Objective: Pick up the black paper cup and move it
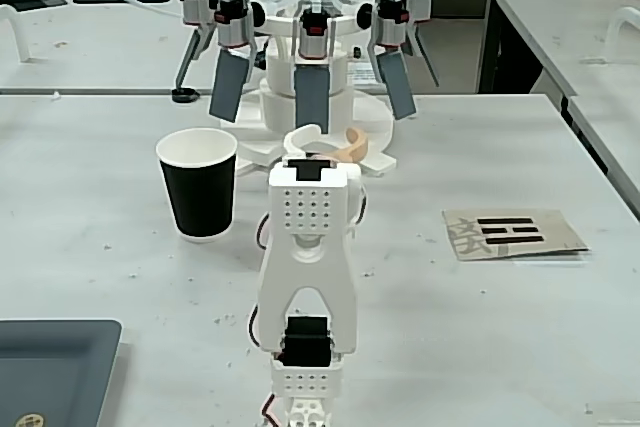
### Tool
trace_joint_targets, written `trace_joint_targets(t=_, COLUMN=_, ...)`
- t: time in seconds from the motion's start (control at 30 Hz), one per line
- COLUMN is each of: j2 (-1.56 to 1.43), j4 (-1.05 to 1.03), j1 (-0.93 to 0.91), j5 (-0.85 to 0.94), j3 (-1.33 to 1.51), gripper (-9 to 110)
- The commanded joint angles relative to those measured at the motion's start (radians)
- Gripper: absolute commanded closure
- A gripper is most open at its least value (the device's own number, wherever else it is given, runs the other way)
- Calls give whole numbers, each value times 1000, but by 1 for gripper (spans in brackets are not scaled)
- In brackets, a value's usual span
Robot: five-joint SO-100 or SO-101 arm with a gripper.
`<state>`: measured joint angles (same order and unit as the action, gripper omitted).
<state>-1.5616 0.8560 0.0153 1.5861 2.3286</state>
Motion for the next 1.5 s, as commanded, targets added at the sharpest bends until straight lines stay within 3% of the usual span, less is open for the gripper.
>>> trace_joint_targets(t=0.0, j2=-87, j4=26, j1=-8, j5=5, j3=23, gripper=94)
trace_joint_targets(t=0.93, j2=-466, j4=161, j1=-9, j5=-14, j3=535, gripper=91)
trace_joint_targets(t=1.47, j2=-503, j4=305, j1=6, j5=-101, j3=715, gripper=76)
